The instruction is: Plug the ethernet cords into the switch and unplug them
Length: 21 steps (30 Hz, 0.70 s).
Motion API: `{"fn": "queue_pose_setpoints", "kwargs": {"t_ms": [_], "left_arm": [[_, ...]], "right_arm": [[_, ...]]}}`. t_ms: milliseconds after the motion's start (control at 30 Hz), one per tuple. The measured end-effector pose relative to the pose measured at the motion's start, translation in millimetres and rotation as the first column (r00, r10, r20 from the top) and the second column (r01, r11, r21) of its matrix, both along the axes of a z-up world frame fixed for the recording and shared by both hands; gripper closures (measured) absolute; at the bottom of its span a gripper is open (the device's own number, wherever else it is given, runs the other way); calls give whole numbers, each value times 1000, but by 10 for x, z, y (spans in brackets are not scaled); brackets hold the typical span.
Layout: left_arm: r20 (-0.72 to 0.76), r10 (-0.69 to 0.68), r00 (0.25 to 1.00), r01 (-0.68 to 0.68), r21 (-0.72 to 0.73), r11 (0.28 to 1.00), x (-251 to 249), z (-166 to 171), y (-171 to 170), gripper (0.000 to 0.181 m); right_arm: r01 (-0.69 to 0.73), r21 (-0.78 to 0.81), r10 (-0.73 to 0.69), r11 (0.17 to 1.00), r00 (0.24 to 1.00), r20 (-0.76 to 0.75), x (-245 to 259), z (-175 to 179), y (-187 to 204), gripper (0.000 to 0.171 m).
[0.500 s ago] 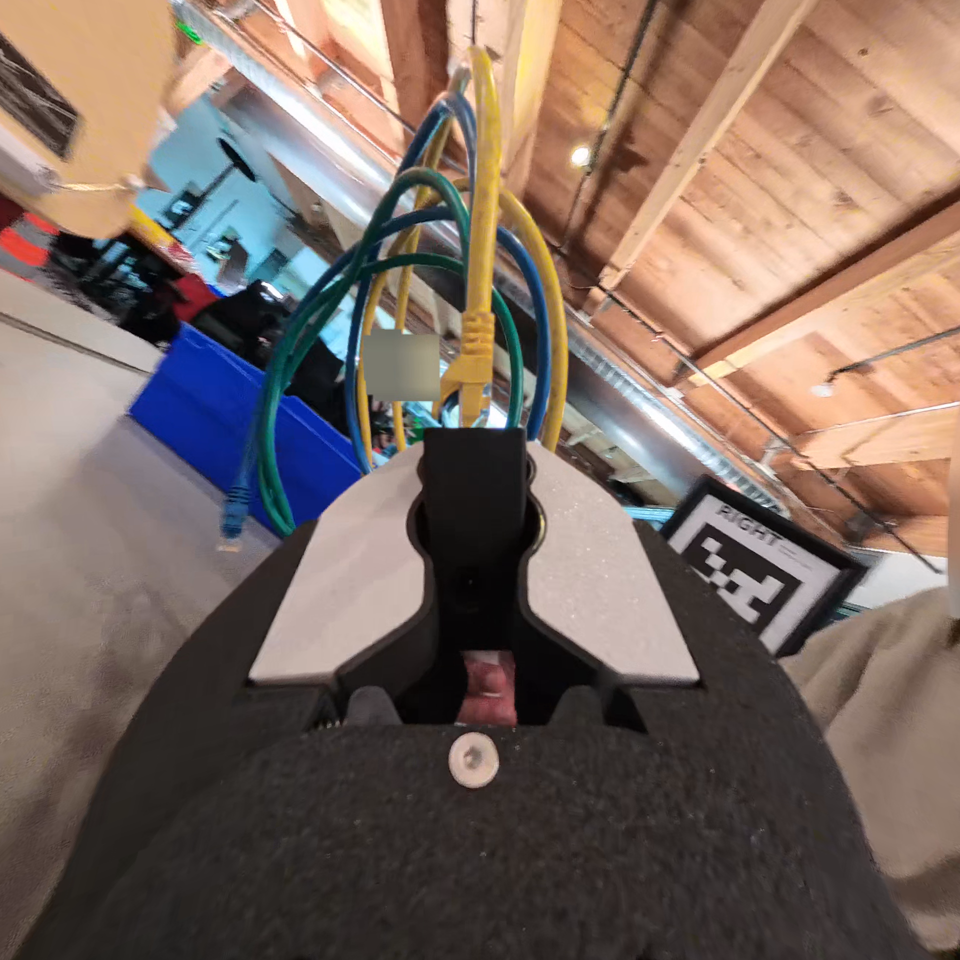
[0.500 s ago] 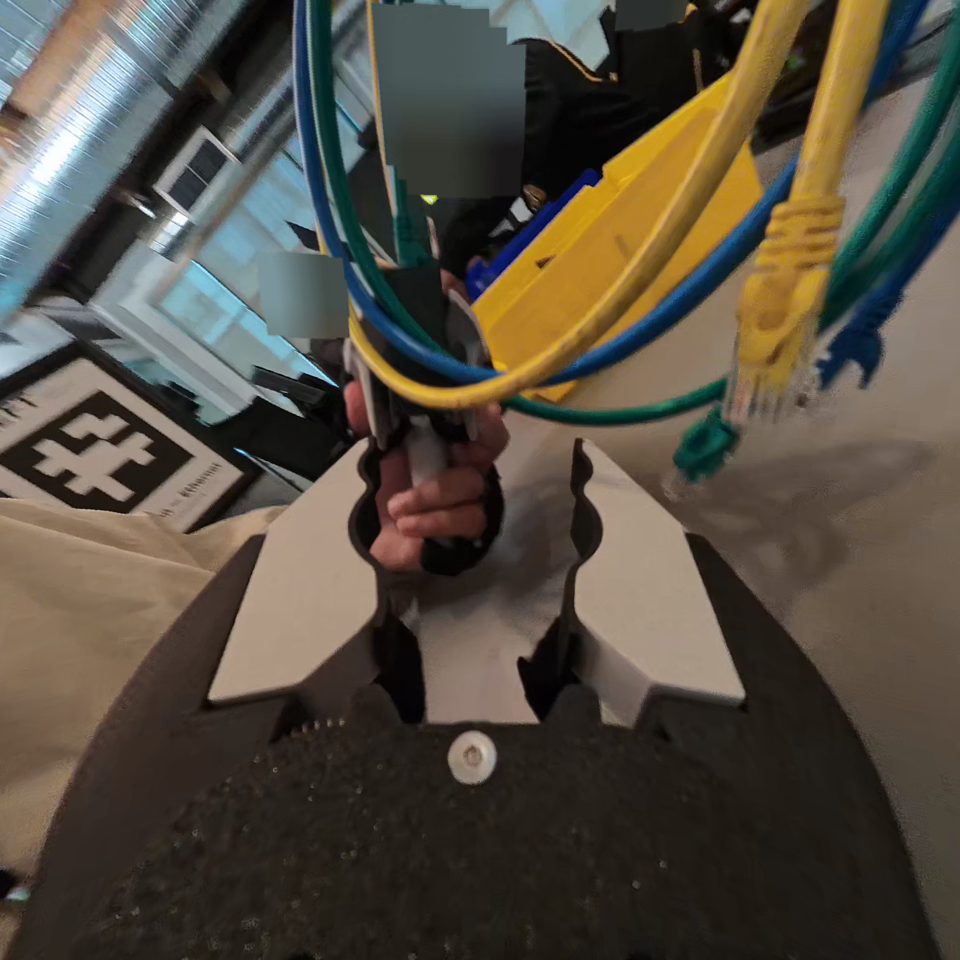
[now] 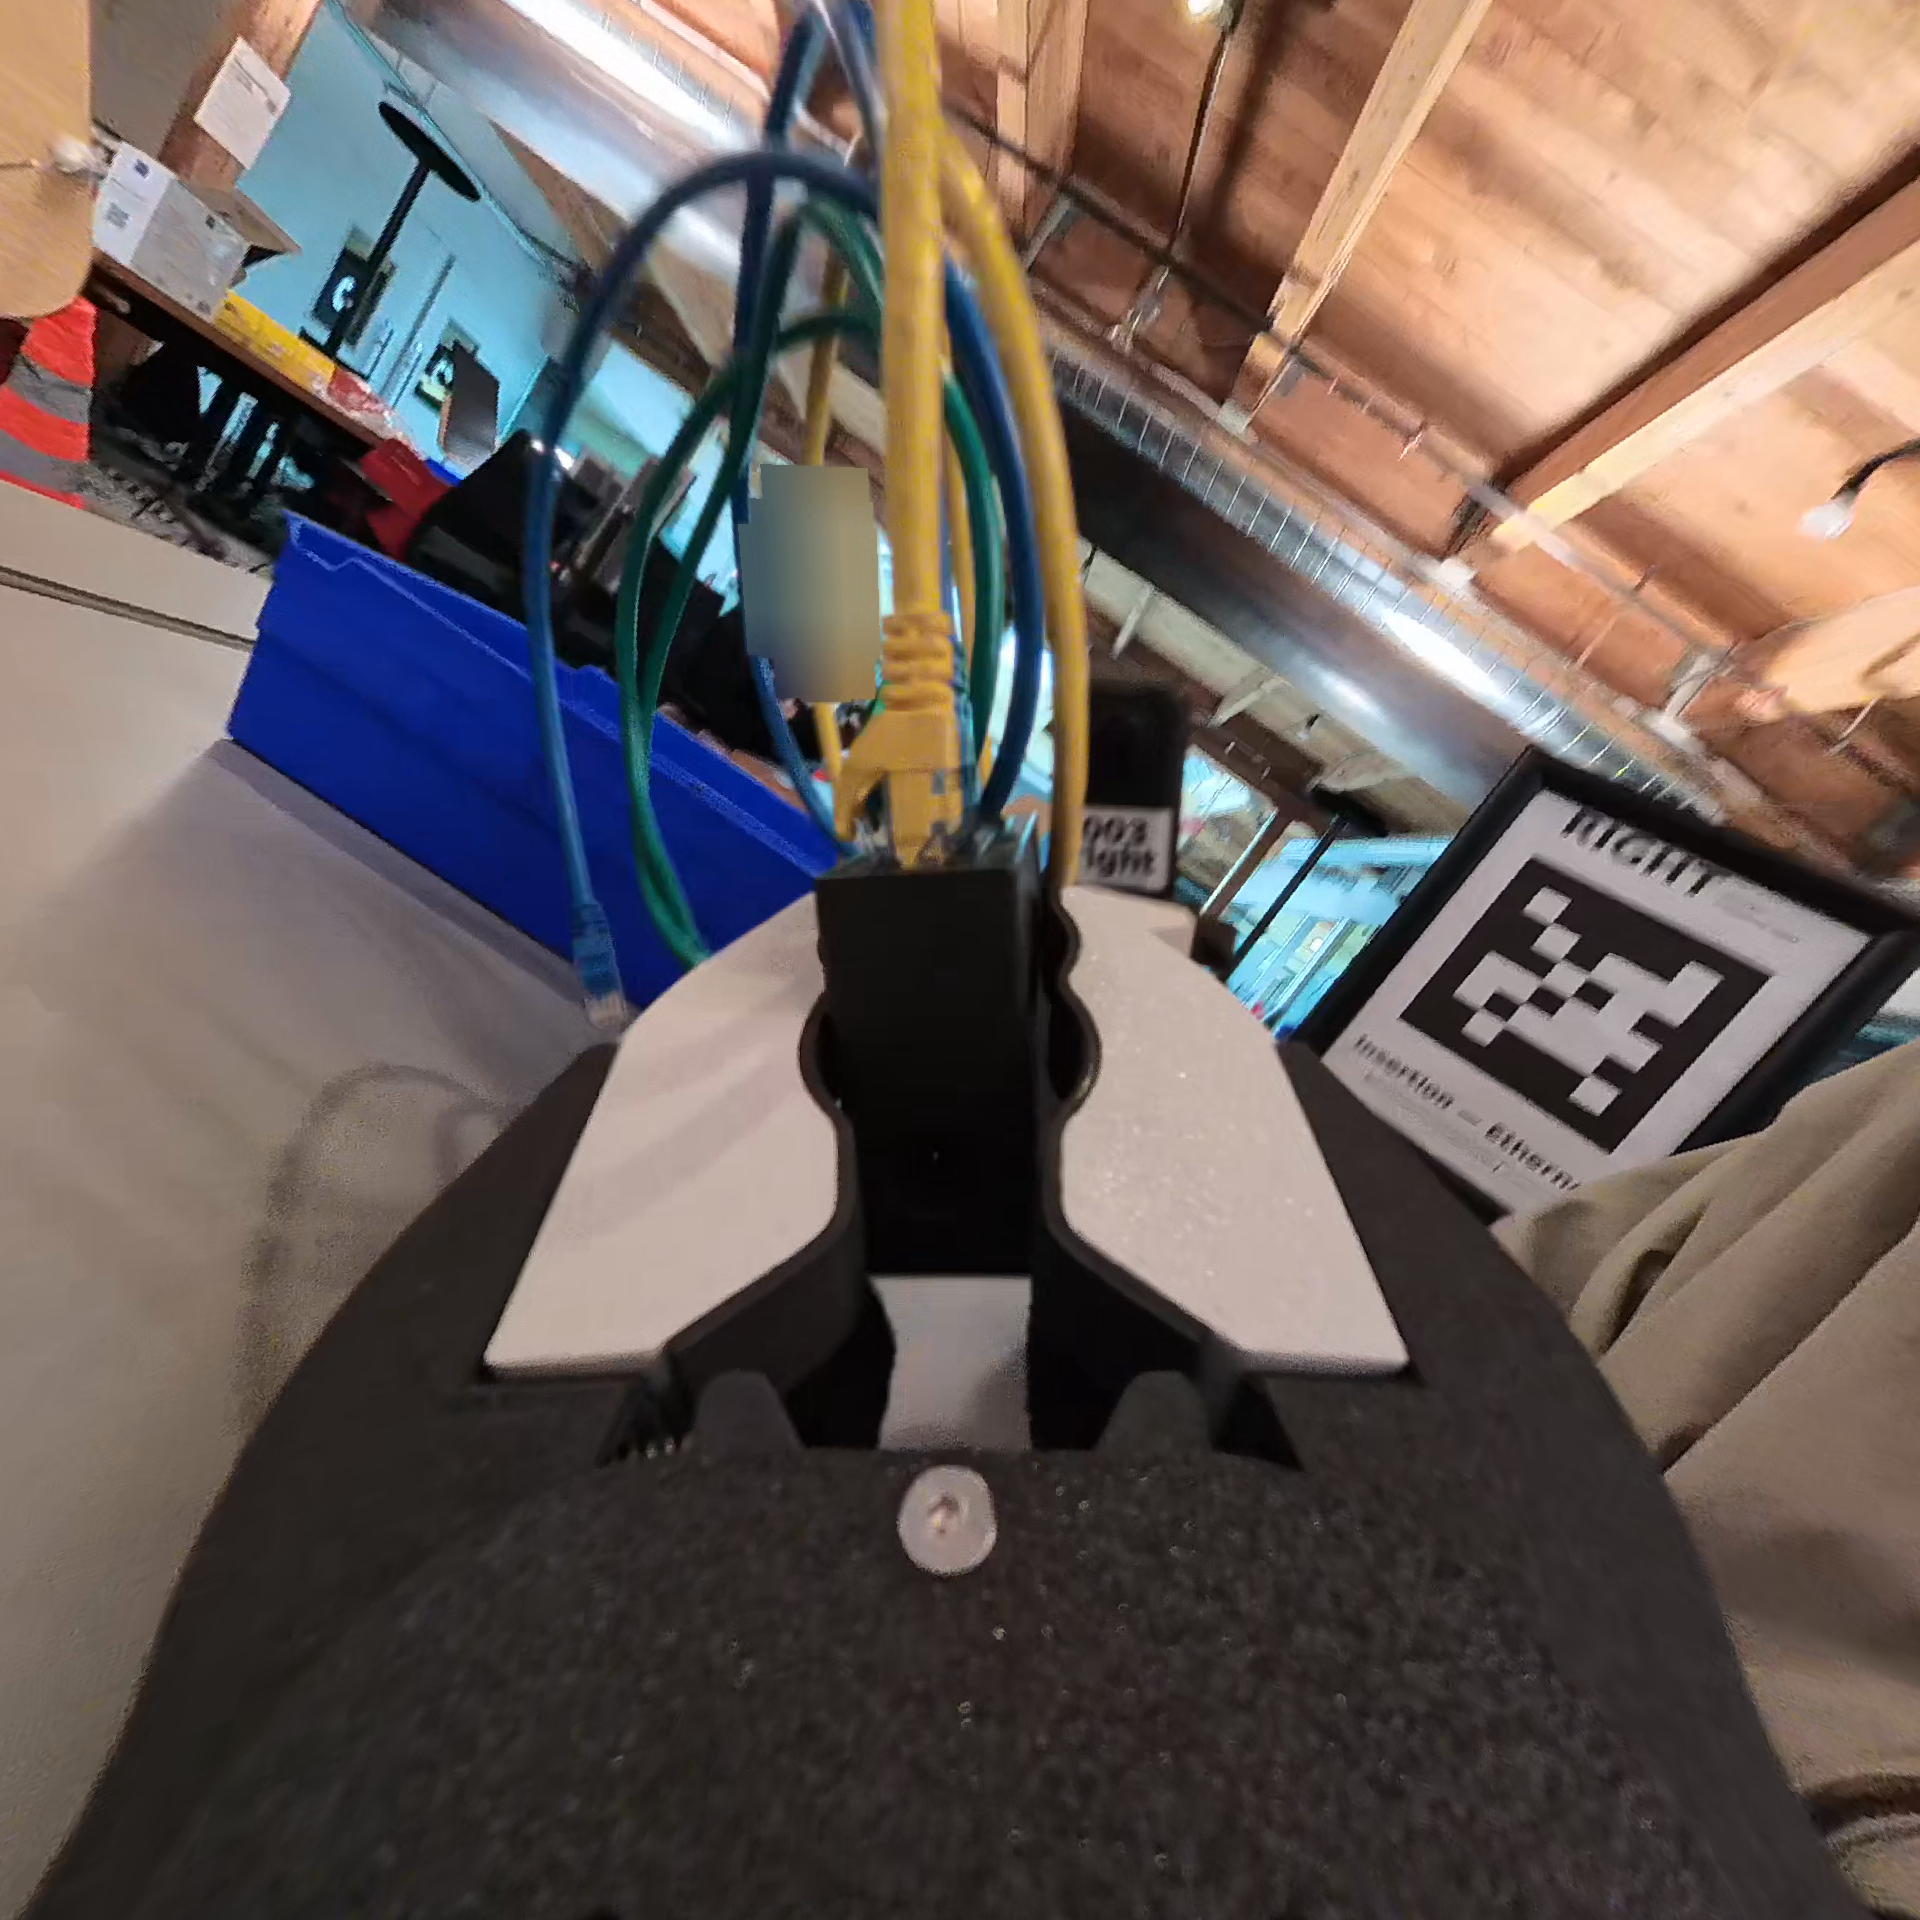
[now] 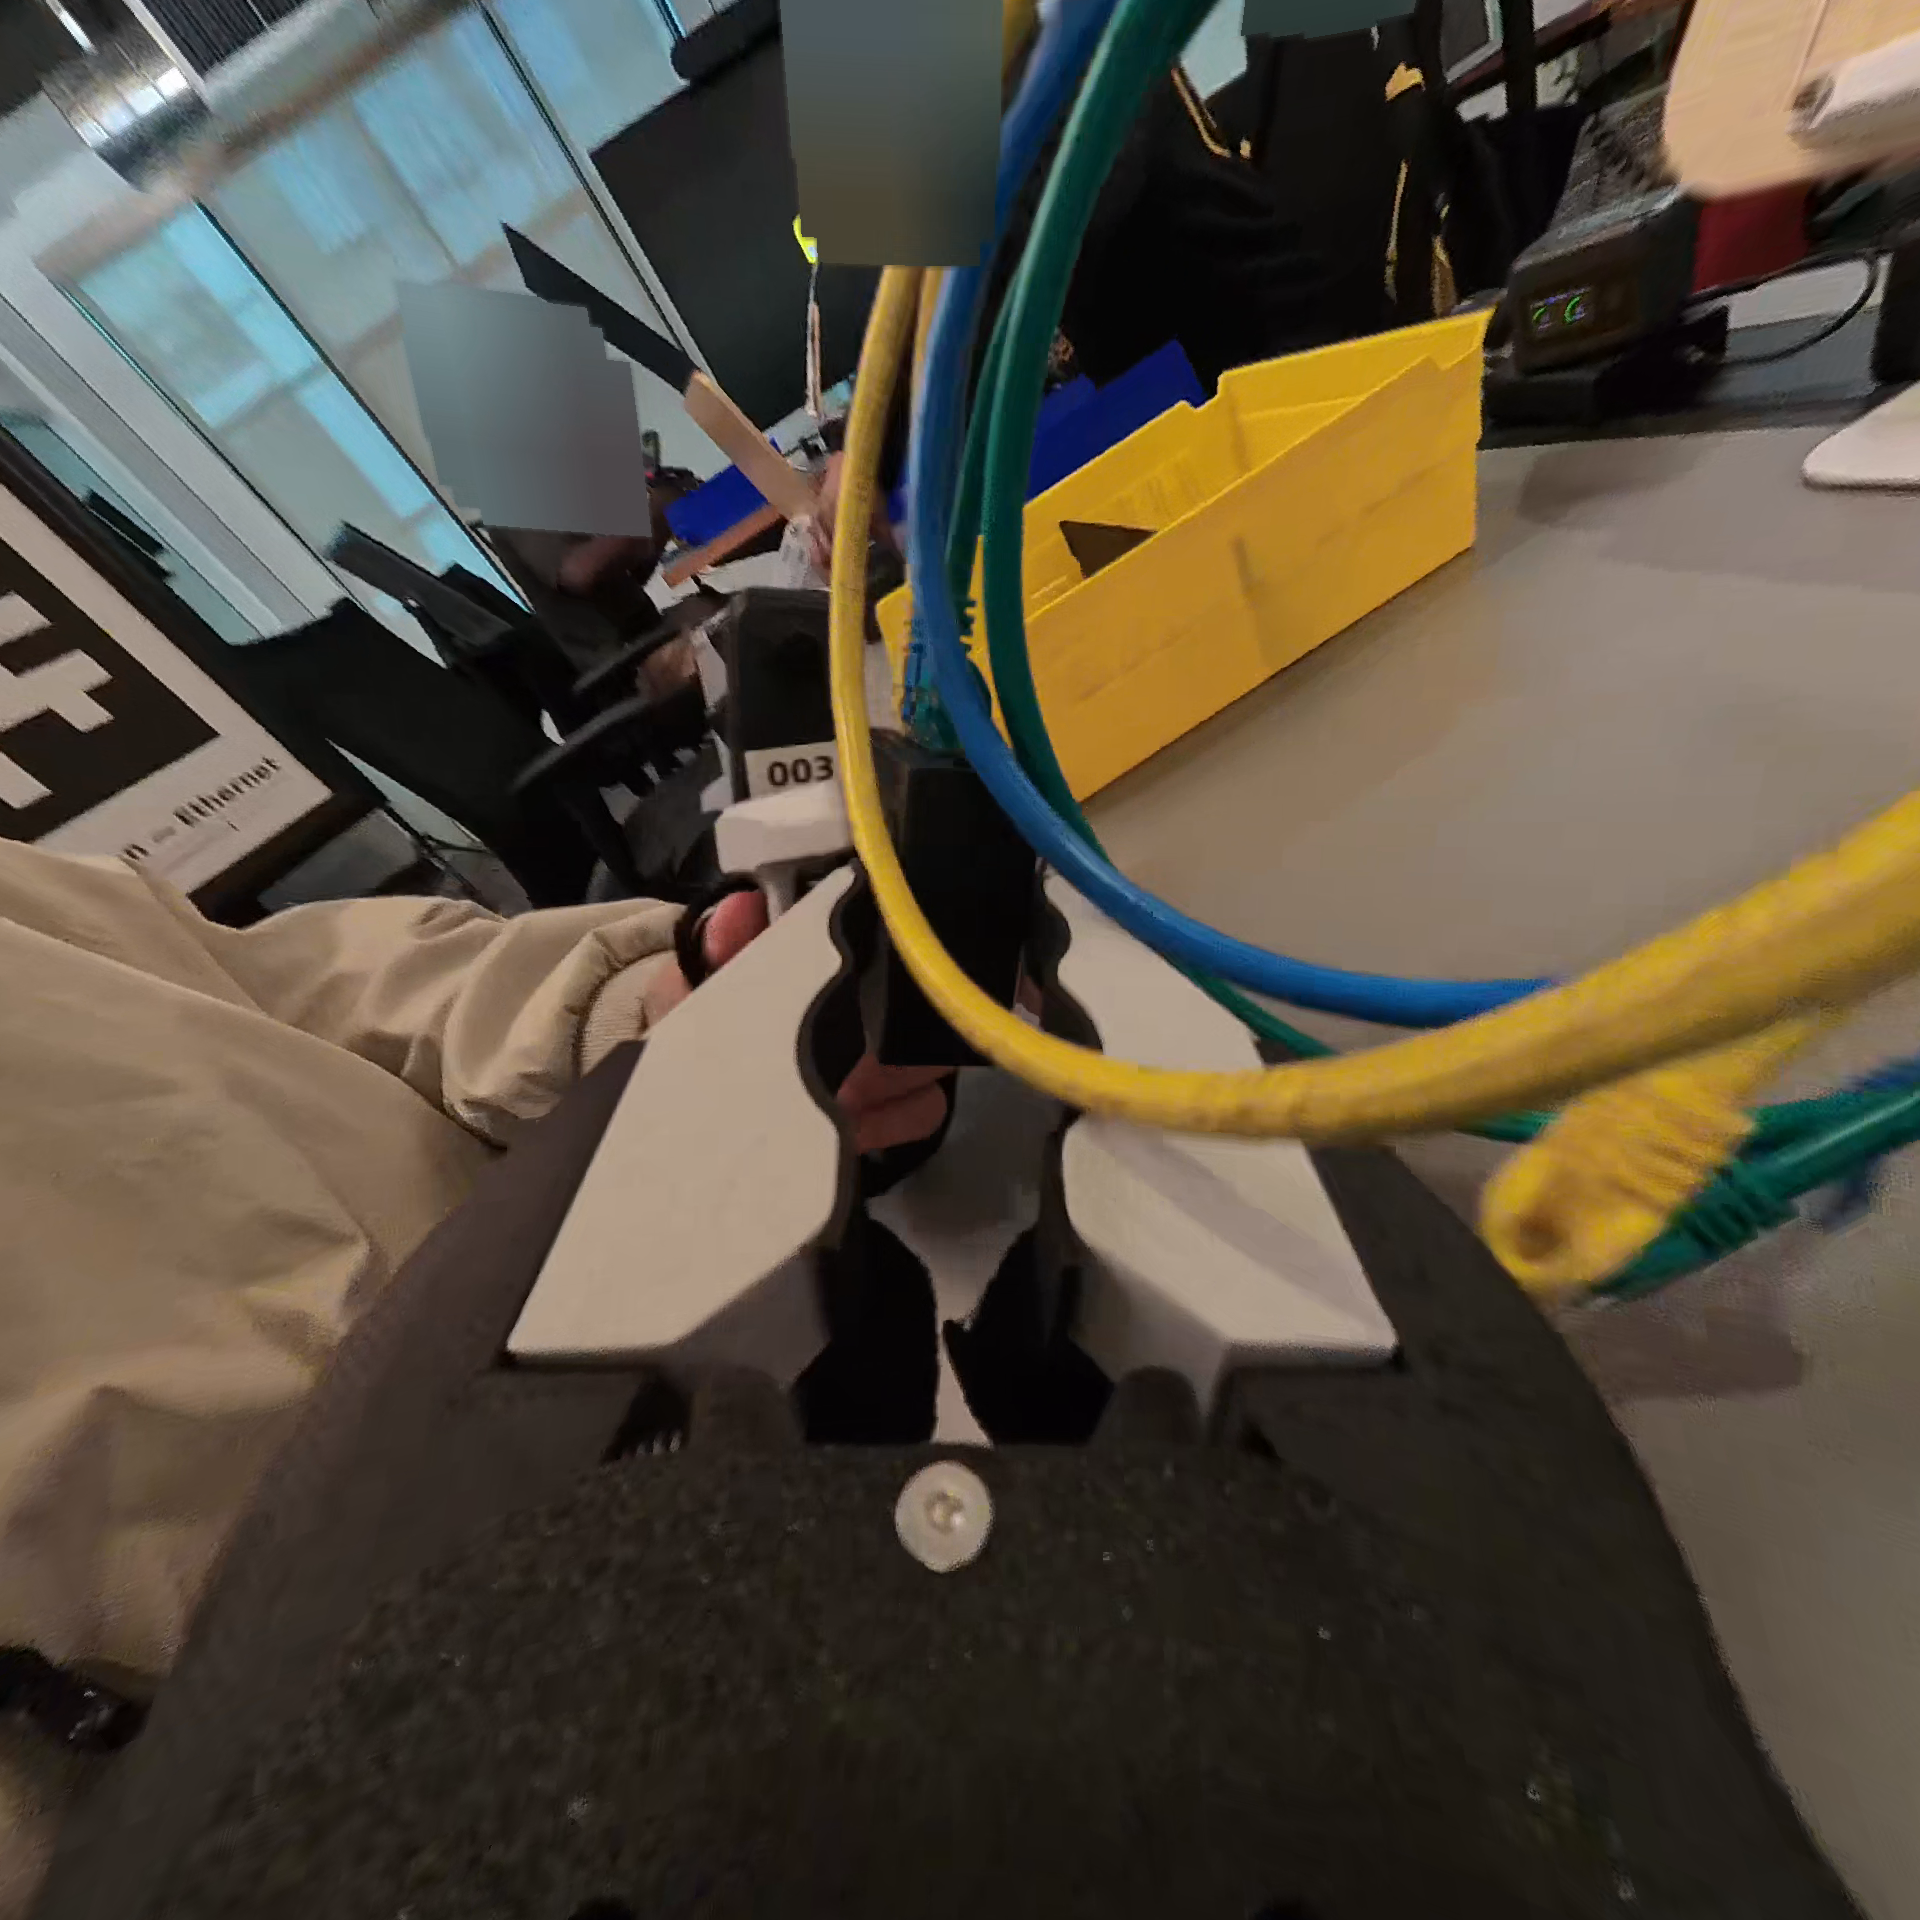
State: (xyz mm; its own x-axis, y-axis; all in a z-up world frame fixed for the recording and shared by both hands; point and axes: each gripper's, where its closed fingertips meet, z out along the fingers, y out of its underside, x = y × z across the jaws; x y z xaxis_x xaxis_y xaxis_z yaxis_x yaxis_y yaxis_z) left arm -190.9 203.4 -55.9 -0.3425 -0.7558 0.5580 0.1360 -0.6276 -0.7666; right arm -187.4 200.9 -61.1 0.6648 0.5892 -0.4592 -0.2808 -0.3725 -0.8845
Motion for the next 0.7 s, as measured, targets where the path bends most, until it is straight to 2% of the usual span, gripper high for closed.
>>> {"fn": "queue_pose_setpoints", "kwargs": {"t_ms": [33,100,267,367,467,567,700], "left_arm": [[-22,7,1000,-7,42,999,2,-11,-6,140],[-54,59,997,-51,138,989,-17,-16,24,126],[-94,199,975,-148,385,911,-210,-32,97,136],[-110,248,963,-175,445,878,-321,-52,152,141],[-104,270,957,-195,456,868,-370,-23,217,147],[-113,278,954,-199,456,868,-361,-51,257,149],[-140,262,955,-168,472,865,-301,-135,226,151]], "right_arm": [[10,15,-11,1000,1000,29,51,53,-3,143],[56,47,-60,997,995,83,233,195,8,145],[187,133,-220,973,926,308,903,622,94,145],[279,186,-334,942,835,437,1397,925,173,146],[398,225,-453,889,693,561,1966,1138,242,146],[510,244,-535,825,566,626,2503,1174,310,145],[597,195,-565,778,530,632,2995,915,488,145]]}}
